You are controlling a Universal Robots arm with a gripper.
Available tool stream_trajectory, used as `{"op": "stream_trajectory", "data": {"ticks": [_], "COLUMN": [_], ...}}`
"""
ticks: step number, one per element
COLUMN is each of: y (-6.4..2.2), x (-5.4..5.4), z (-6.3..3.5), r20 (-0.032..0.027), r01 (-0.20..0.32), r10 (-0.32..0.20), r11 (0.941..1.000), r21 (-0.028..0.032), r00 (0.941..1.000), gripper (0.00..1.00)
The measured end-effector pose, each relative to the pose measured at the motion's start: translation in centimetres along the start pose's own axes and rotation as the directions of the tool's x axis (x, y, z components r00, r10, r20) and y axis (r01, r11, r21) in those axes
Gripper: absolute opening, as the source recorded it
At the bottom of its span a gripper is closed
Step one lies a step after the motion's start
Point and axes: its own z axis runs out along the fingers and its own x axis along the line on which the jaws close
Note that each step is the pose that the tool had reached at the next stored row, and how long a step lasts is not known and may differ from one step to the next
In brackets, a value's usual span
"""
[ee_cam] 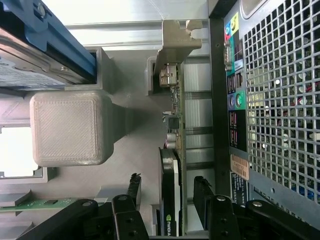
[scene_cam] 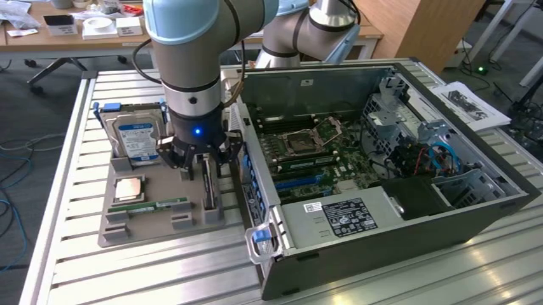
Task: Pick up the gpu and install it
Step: 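Pick up the gpu and move the gpu toward the slot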
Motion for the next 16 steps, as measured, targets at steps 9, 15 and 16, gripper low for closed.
{"op": "stream_trajectory", "data": {"ticks": [9, 15, 16], "y": [-0.01, -0.01, -0.01], "x": [0.0, -0.07, -0.06], "z": [0.0, 0.0, 0.0], "r20": [0.0, 0.0, -0.0001], "r01": [0.0, 0.0, 0.0], "r10": [0.0, 0.0, 0.0], "r11": [1.0, 1.0, 1.0], "r21": [0.0, 0.0, 0.0001], "r00": [1.0, 1.0, 1.0], "gripper": [0.46, 0.46, 0.46]}}
